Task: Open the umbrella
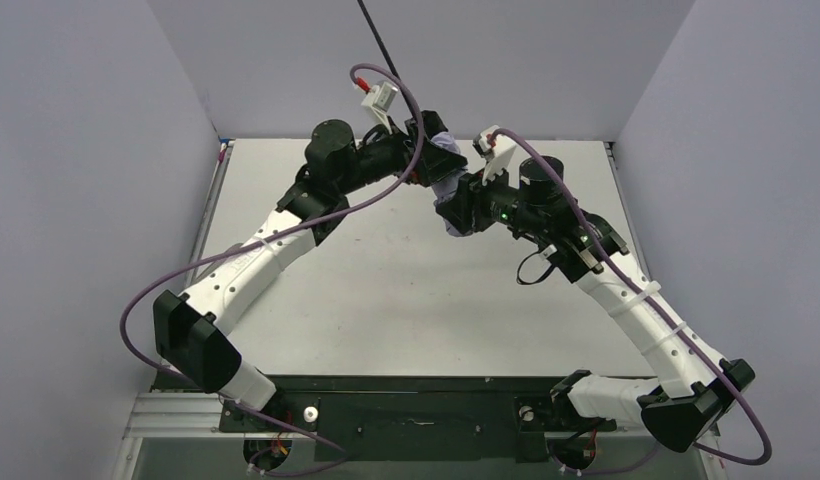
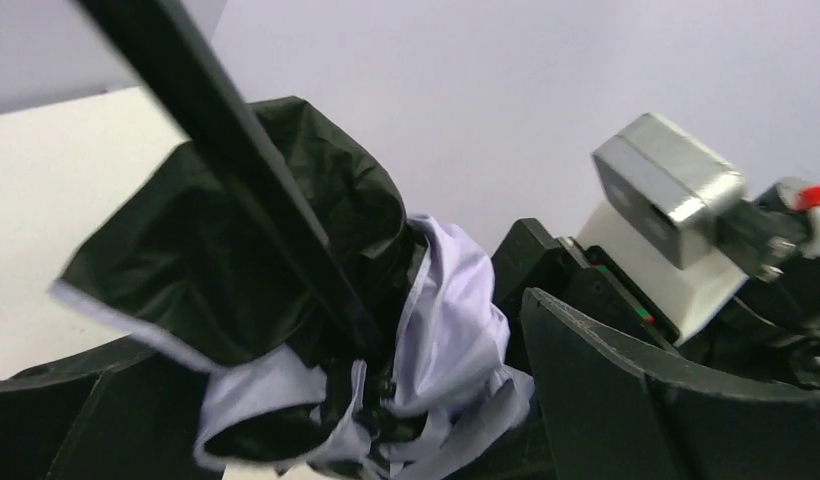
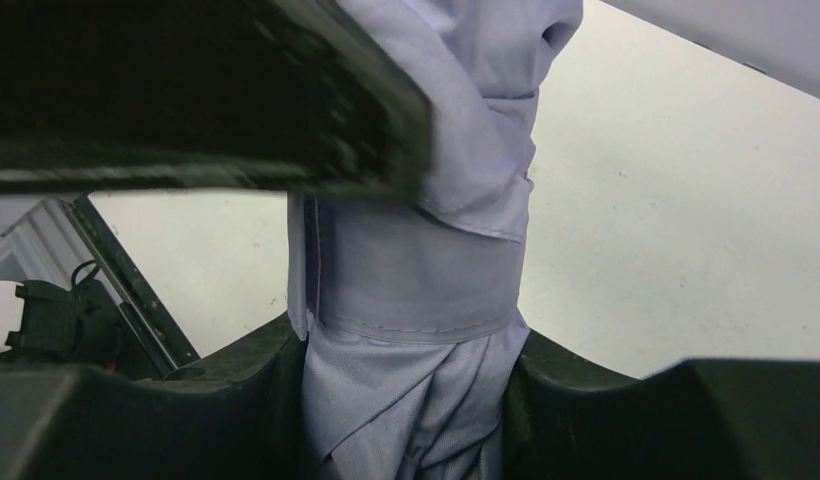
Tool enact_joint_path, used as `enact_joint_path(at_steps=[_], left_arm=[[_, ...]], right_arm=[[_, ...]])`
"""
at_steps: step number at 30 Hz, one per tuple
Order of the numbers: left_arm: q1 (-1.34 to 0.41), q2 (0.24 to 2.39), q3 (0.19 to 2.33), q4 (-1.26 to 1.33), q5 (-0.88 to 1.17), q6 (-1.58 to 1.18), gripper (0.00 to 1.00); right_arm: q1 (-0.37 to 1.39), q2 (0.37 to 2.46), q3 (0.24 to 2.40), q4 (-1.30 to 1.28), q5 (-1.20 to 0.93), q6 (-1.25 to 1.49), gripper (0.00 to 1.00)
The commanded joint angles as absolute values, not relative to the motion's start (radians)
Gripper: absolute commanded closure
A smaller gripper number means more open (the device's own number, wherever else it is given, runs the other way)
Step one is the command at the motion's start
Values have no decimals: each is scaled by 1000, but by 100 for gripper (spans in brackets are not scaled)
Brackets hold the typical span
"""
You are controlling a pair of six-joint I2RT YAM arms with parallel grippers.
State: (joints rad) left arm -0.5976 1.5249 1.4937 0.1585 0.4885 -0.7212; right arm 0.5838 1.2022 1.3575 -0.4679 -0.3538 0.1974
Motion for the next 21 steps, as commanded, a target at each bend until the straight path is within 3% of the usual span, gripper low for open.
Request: enact_joint_path(at_steps=[1, 3, 5, 6, 8, 9, 10, 11, 15, 21], left_arm=[[-621, 1547, 1566, 77, 387, -670, 9], [-600, 1556, 1552, 110, 449, -711, 23], [-562, 1563, 1499, 298, 532, -811, 46], [-542, 1569, 1480, 321, 545, -874, 65], [-516, 1582, 1476, 361, 585, -920, 89], [-511, 1584, 1475, 385, 606, -929, 95], [-500, 1585, 1471, 399, 616, -950, 100], [-497, 1588, 1471, 432, 644, -964, 100], [-494, 1599, 1467, 542, 711, -1045, 100], [-509, 1606, 1463, 617, 740, -1094, 100]], right_arm=[[607, 1144, 1374, -394, -301, 122, 100], [608, 1132, 1363, -399, -309, 105, 100], [603, 1117, 1346, -402, -338, 97, 100], [591, 1102, 1337, -398, -381, 100, 97], [562, 1083, 1315, -390, -452, 120, 74], [537, 1075, 1304, -388, -478, 128, 56], [523, 1072, 1300, -387, -512, 151, 49], [491, 1069, 1294, -388, -528, 159, 38], [428, 1090, 1300, -412, -581, 177, 22], [424, 1151, 1323, -403, -687, 233, 19]])
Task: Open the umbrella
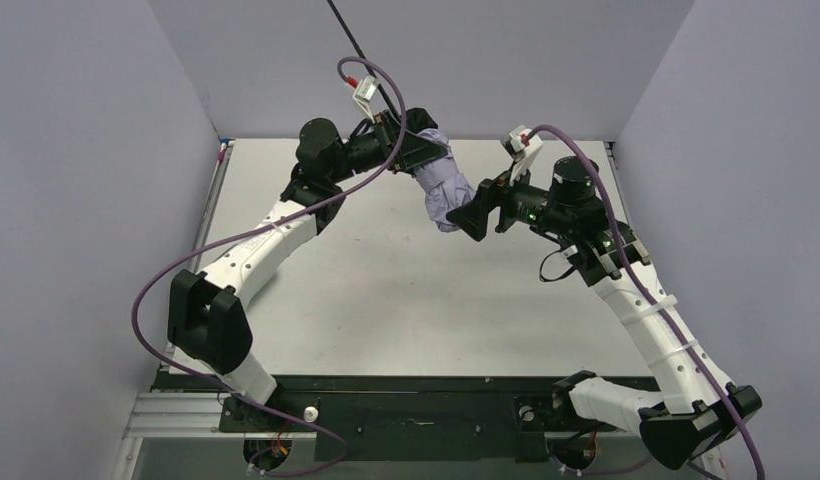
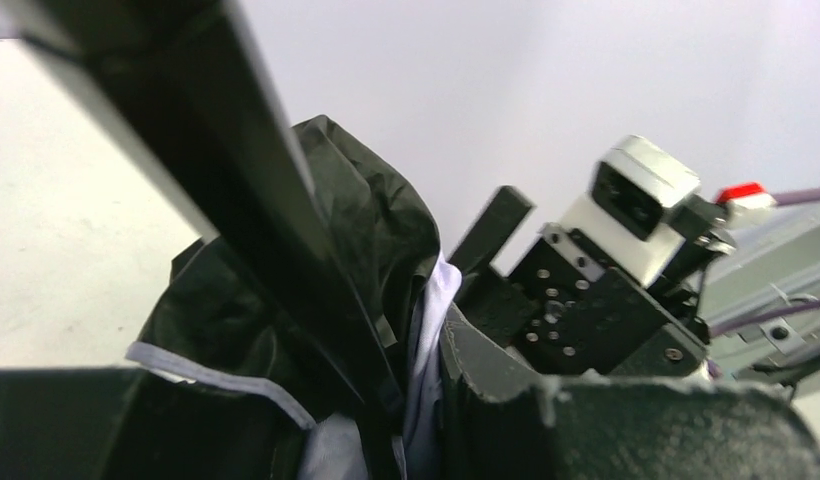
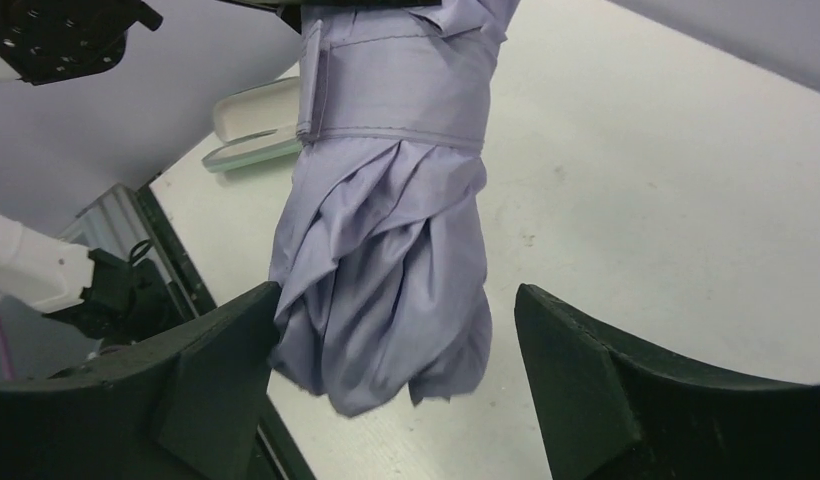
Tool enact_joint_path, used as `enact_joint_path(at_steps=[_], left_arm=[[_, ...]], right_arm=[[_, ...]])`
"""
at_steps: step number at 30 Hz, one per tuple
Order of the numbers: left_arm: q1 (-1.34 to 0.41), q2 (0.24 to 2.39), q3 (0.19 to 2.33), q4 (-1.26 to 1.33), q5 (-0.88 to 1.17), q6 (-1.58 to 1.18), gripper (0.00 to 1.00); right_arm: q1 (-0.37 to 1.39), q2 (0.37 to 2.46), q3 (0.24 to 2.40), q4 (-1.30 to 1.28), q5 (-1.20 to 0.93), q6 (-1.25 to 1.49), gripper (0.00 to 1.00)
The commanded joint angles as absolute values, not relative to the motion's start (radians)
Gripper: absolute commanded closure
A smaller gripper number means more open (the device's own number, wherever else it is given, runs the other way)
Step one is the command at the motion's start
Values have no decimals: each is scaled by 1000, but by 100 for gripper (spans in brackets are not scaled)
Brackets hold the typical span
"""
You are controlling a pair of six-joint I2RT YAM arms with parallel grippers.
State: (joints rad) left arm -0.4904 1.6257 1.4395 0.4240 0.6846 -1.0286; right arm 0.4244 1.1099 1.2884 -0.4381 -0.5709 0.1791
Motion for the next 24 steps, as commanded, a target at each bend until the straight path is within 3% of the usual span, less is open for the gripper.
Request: enact_joint_path(at_steps=[1, 8, 10, 11, 12, 13, 14, 15, 16, 17, 21, 24], left_arm=[[-512, 1608, 1466, 623, 746, -1098, 100], [-536, 1624, 1486, 693, 791, -1121, 100], [-539, 1624, 1488, 689, 793, -1118, 100], [-538, 1624, 1489, 680, 792, -1114, 100], [-533, 1624, 1491, 673, 792, -1099, 100], [-530, 1622, 1492, 645, 791, -1087, 86], [-517, 1616, 1493, 627, 785, -1059, 75], [-510, 1613, 1493, 595, 783, -1041, 55], [-491, 1600, 1490, 577, 781, -1001, 47], [-478, 1592, 1488, 531, 779, -975, 28], [-366, 1546, 1458, 449, 848, -832, 1], [-251, 1497, 1430, 358, 920, -643, 3]], right_arm=[[425, 1158, 1324, -388, -718, 259, 18], [427, 1210, 1325, -308, -771, 330, 19], [427, 1215, 1322, -282, -792, 341, 37], [429, 1215, 1322, -274, -796, 345, 57], [429, 1213, 1321, -263, -800, 350, 68], [429, 1206, 1318, -260, -801, 351, 89], [429, 1201, 1314, -259, -792, 353, 96], [428, 1193, 1313, -262, -782, 354, 100], [427, 1189, 1309, -269, -768, 355, 100], [424, 1180, 1307, -273, -763, 355, 100], [411, 1163, 1304, -319, -736, 339, 100], [399, 1154, 1306, -388, -707, 295, 100]])
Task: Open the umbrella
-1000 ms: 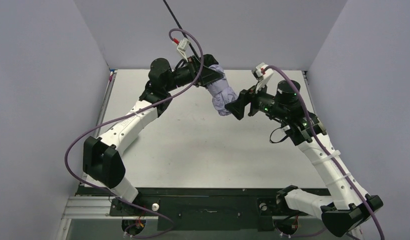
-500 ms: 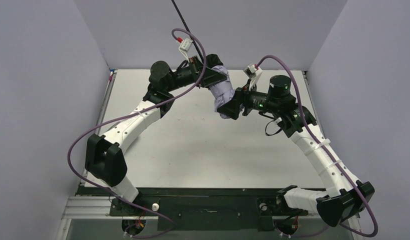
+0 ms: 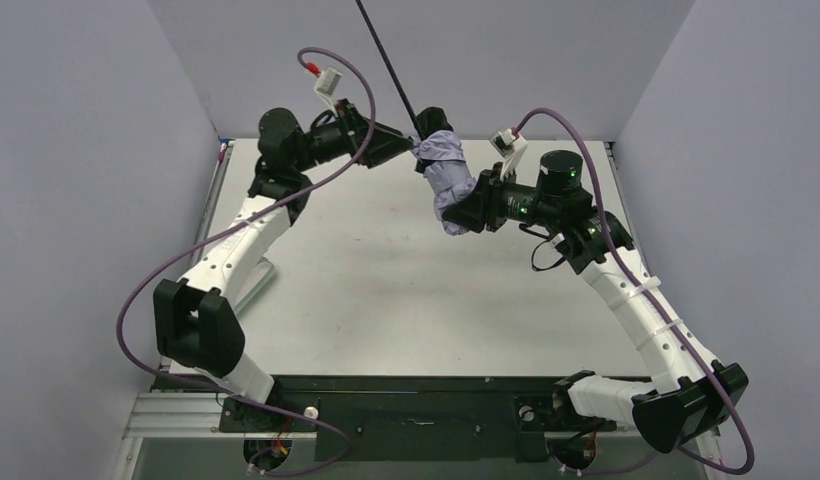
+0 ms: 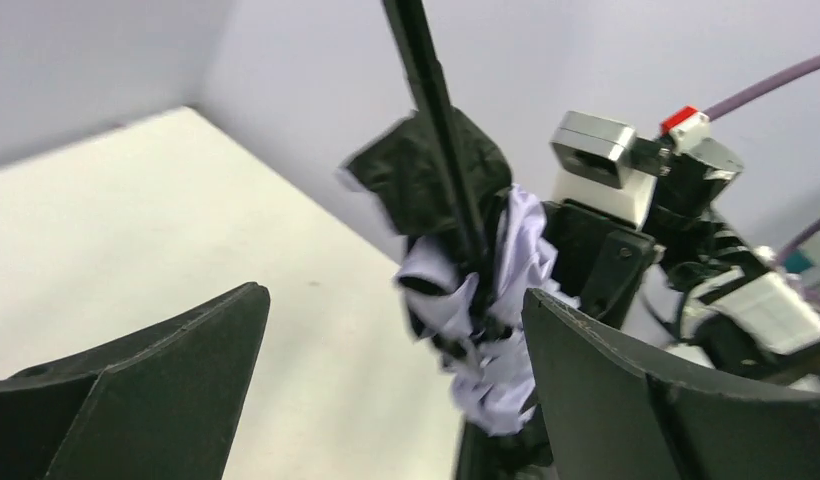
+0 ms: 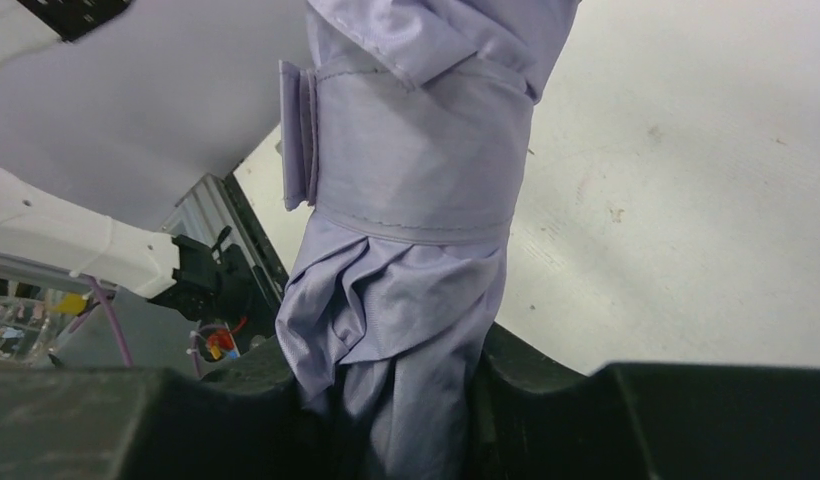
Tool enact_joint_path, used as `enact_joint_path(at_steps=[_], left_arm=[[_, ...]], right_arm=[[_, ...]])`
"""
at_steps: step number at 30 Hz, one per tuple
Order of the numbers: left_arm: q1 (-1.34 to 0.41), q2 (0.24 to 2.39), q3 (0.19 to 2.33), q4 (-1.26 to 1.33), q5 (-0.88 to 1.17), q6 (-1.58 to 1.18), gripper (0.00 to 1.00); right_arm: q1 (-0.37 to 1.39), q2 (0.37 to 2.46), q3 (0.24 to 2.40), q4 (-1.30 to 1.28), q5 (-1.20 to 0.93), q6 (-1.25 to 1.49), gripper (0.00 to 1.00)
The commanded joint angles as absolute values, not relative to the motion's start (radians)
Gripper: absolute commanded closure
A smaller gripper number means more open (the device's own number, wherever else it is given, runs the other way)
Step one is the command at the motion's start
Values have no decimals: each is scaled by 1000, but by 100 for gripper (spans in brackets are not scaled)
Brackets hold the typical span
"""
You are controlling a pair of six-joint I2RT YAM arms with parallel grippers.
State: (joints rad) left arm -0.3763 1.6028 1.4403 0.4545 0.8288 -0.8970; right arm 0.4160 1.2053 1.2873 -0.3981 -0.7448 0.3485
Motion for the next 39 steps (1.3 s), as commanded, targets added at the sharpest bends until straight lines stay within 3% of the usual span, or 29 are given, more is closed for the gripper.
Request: enact_joint_path(at_steps=[1, 4, 8, 11, 13, 19, 23, 39], left_arm=[[-218, 1482, 1432, 268, 931, -489, 3], [-199, 1413, 1481, -43, 987, -37, 3], [-298, 1369, 1598, -620, 942, 662, 3], [-467, 1360, 1637, -821, 787, 1079, 3], [-569, 1363, 1638, -884, 722, 1201, 1], [-744, 1387, 1635, -866, 660, 1281, 37], [-804, 1414, 1646, -860, 640, 1317, 52], [-859, 1432, 1669, -822, 582, 1329, 62]], right_arm=[[397, 1148, 1307, -407, -691, 256, 100], [394, 1146, 1328, -523, -675, 180, 100], [394, 1158, 1350, -649, -662, 81, 100], [396, 1174, 1374, -740, -666, 18, 100], [398, 1185, 1389, -778, -674, 9, 100], [421, 1183, 1382, -824, -685, -22, 100], [455, 1170, 1373, -830, -681, -14, 100], [532, 1139, 1344, -829, -639, 0, 100]])
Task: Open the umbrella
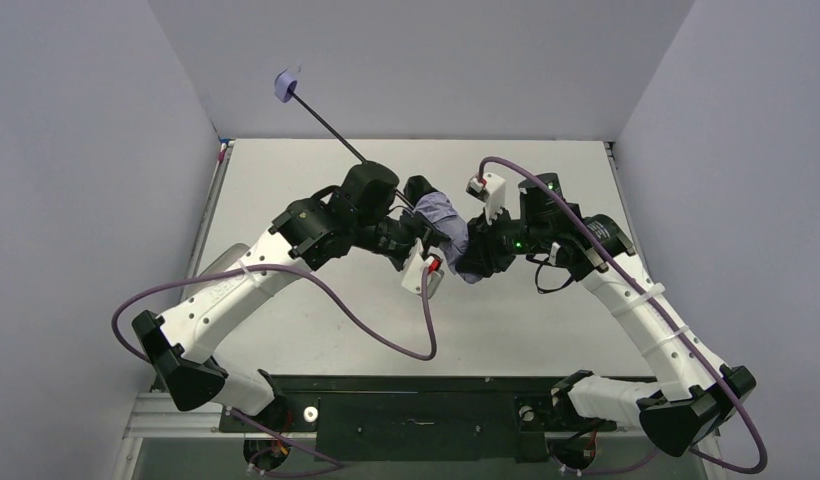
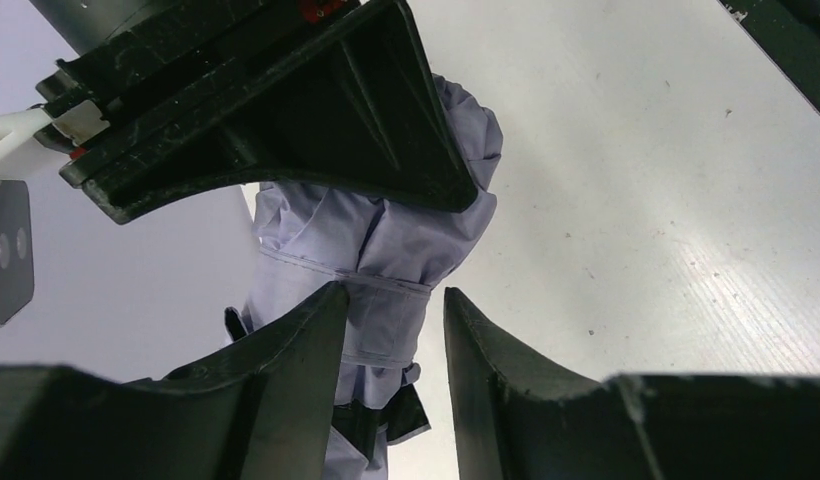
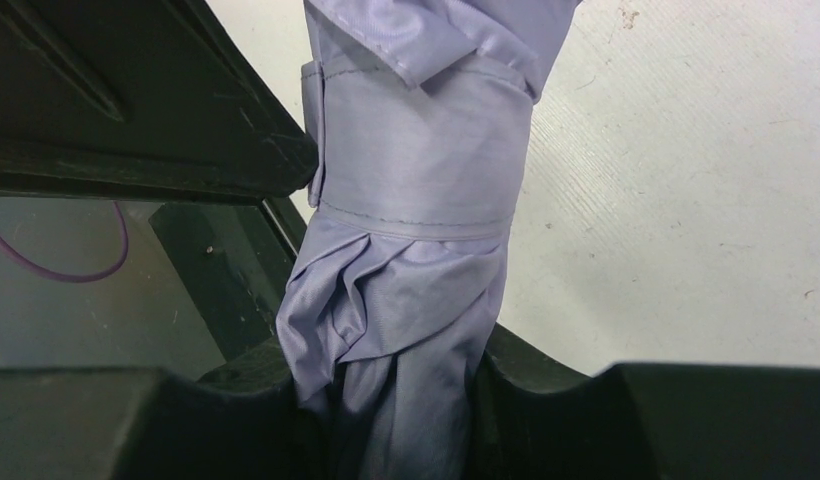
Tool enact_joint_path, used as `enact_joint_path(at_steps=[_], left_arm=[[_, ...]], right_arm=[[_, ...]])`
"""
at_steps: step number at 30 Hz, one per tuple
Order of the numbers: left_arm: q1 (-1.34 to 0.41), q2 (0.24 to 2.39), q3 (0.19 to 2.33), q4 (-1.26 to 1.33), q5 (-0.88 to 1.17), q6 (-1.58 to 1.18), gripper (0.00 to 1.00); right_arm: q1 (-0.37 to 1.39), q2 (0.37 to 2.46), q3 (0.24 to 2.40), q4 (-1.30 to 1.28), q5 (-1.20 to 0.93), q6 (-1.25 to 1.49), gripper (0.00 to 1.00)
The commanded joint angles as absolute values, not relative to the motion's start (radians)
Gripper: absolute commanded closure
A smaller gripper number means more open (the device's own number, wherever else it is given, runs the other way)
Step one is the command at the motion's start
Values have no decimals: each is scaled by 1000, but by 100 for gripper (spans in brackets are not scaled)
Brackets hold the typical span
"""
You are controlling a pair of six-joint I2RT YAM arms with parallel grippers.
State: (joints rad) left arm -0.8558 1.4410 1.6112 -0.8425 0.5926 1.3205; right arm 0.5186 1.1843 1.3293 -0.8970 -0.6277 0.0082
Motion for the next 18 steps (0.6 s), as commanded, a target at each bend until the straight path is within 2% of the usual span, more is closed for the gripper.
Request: enact_joint_path(at_steps=[1, 15, 17, 18], left_arm=[[-859, 1431, 1671, -823, 581, 1327, 62], [-850, 1427, 1600, -799, 519, 1403, 62], [-851, 1422, 1581, -795, 519, 1424, 66], [-852, 1421, 1576, -792, 517, 1429, 73]], right_arm=[[533, 1139, 1341, -827, -640, 0, 100], [533, 1142, 1340, -812, -680, 22, 100], [533, 1141, 1345, -809, -701, 21, 100], [532, 1142, 1346, -805, -707, 21, 100]])
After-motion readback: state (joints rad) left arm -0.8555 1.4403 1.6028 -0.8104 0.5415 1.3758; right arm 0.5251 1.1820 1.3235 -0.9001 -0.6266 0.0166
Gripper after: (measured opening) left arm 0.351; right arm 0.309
